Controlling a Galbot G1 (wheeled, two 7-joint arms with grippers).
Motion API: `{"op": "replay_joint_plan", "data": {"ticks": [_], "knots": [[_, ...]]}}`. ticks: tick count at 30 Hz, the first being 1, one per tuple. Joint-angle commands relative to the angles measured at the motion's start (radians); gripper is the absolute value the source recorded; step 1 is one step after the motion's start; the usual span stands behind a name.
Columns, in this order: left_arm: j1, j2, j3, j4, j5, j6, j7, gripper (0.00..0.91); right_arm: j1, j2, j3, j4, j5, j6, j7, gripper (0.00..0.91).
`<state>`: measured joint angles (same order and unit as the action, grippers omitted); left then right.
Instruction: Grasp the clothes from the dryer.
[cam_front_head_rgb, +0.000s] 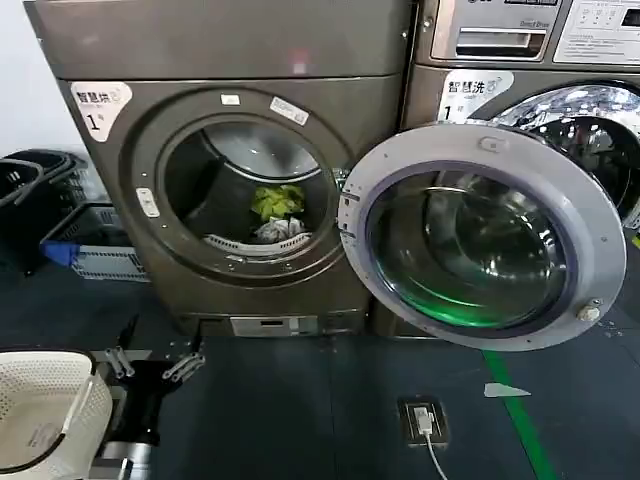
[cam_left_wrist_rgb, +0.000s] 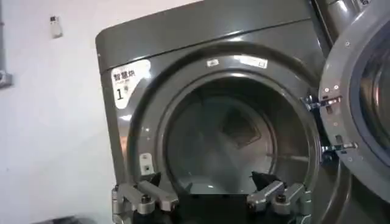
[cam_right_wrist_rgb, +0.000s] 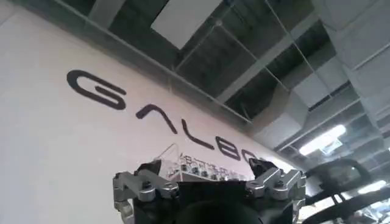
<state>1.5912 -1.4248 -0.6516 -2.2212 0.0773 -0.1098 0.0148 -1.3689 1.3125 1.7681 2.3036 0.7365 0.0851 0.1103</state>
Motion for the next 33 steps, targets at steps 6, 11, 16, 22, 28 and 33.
{"op": "replay_joint_plan", "data": {"ticks": [6,11,16,22,28,33], "knots": [[-0.002,0.0,0.001,0.002,-0.001,0.001,0.002,0.907,0.003,0.0,-0.003,0.001,-0.003,0.0,0.0,0.907],[-0.003,0.001,0.001,0.002,-0.001,0.001,0.002,0.907,0.005,-0.001,-0.002,0.001,-0.004,0.0,-0.001,0.907],[-0.002,0.001,0.001,0.001,-0.001,0.001,0.003,0.907,0.004,0.0,-0.003,0.001,-0.004,0.0,-0.001,0.907],[-0.002,0.001,0.001,0.001,-0.001,0.001,0.003,0.907,0.003,0.001,-0.002,0.001,-0.004,0.001,-0.001,0.907],[-0.001,0.001,0.0,0.0,-0.001,0.001,0.003,0.907,0.005,0.0,-0.004,0.001,-0.005,0.002,-0.001,0.907],[-0.001,0.001,0.0,0.0,0.0,0.001,0.003,0.907,0.006,0.0,-0.006,0.002,-0.006,0.002,-0.001,0.907]]}}
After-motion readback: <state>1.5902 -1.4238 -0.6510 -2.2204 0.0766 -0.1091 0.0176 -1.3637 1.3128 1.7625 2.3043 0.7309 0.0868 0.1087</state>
